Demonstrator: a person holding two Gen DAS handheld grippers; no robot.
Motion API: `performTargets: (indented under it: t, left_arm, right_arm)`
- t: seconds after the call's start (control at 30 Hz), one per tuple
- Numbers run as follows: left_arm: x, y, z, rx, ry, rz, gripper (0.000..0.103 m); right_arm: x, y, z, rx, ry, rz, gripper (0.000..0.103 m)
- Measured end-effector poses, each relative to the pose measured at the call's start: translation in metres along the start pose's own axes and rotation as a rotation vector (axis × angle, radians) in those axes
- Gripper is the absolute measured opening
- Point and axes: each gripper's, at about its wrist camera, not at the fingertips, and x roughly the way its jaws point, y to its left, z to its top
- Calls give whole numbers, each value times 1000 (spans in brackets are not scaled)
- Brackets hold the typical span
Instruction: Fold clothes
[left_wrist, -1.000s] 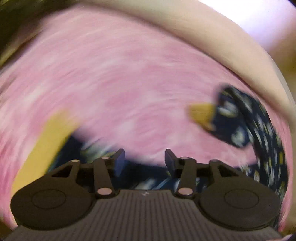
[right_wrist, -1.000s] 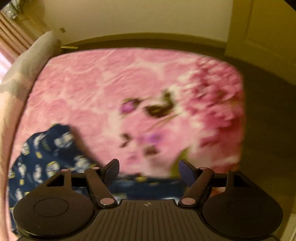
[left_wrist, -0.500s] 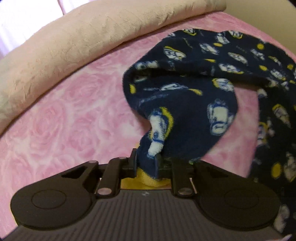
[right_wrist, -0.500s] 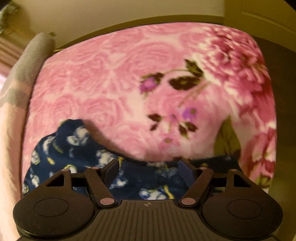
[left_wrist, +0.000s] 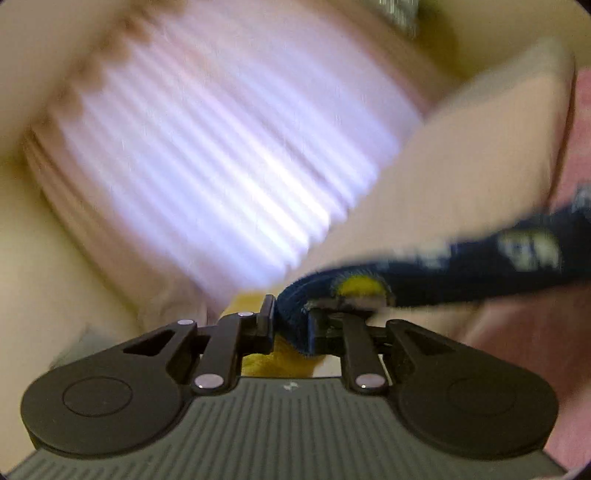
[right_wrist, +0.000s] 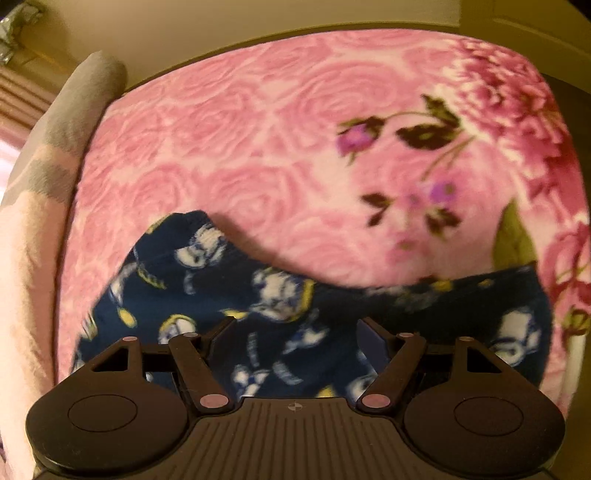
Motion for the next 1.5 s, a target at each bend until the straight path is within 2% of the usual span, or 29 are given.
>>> performTargets:
  t: [0.03,0.1,0.2,0.27,0.37,0.43,0.53,0.6,0.7,0.83,1.0,1.13,1.2,1.37,1.4,1.47,1.5]
  left_arm:
    - [4,-1,-18,-15,90,-22,25]
    - [15,-5,-64,-109,334,-101,35]
    - [19,-17,-131,-283,630,-164,35]
    - [14,-29,-154,-345,719,-180,34]
    - [10,-35,-169,-440,790,-197,34]
    - [11,-33,-168,-465,828,-204,35]
    - [10,-19,-167,-439,824,-208,35]
    - [20,-3,-165,-512,815,-214,36]
    - [47,18,-158,-633,775,-218,52]
    - [97,19,-146,-713,763,-284,53]
    - [154,6,-131,-832,804,-414,53]
    - [185,0,-130,-991,872,-456,54]
    - [199,-3,-135,-1066,925,-478,55]
    - [222,-11,-166,-1203,1032,-393,54]
    - [224,-13,-167,-1201,1039,-381,48]
    - [228,-17,-169,-1195,1052,-357,25]
    - [229,-13,-164,-1173,1015,-333,0]
  right_arm:
    - [2,3,-2,-3,5,3,74]
    - [6,4,-7,-6,19,5,74]
    - [9,2,-12,-14,37,-5,74]
    - [9,-1,-15,-33,44,-10,74]
    - [8,-2,-18,-63,48,-29,74]
    - [7,-1,-20,-79,48,-36,74]
    - [3,4,-21,-119,41,-37,74]
    - [2,16,-21,-191,14,-34,74]
    - [2,50,-24,-380,-52,-10,74]
    - [24,125,-38,-720,-74,97,74]
    - [72,225,-80,-1118,11,254,74]
    - [104,283,-118,-1350,67,322,74]
    - [116,301,-131,-1409,104,344,74]
    - [148,311,-138,-1449,227,345,74]
    - [155,311,-138,-1450,254,339,74]
    - [165,312,-138,-1447,291,334,73]
    - [165,313,-136,-1446,294,342,53]
